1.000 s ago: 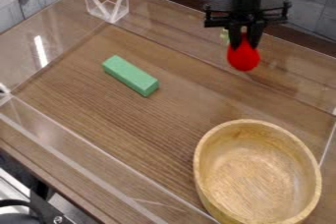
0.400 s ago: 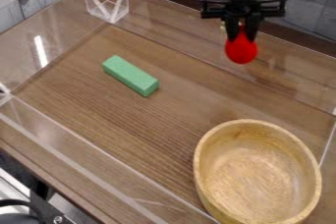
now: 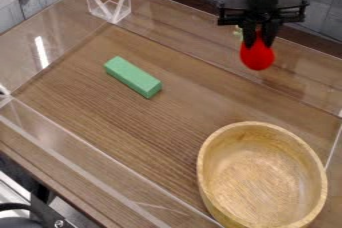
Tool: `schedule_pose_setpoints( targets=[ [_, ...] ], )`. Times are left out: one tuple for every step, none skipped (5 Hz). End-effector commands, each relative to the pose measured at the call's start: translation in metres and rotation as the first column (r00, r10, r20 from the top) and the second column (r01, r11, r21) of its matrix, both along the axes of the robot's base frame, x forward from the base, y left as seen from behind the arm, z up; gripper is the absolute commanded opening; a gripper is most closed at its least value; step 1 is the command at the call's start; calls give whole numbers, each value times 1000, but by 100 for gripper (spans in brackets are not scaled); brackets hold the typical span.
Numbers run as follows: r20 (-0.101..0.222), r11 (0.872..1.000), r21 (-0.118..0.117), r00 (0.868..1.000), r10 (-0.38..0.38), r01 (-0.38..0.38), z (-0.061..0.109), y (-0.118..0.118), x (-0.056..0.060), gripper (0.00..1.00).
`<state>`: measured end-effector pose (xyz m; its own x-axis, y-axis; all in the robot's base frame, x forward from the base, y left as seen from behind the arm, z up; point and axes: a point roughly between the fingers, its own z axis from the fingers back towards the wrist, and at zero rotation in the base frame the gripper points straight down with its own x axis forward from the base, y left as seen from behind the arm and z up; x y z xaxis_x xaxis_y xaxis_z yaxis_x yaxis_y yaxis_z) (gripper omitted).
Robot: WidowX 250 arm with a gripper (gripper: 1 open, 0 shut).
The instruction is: Move the red fruit to the right
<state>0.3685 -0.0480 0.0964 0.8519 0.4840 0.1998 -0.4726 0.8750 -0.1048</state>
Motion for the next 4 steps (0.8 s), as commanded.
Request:
schedule_pose_setpoints(
  targets=[
    [89, 999, -1, 995, 38, -38, 27, -1, 5, 0],
    [87, 995, 7, 991, 104, -105, 24, -1, 5, 0],
    [75, 999, 11, 997, 29, -30, 25, -7, -24, 0],
    [67, 999, 7, 997, -47, 46, 28, -14, -49, 0]
  ],
)
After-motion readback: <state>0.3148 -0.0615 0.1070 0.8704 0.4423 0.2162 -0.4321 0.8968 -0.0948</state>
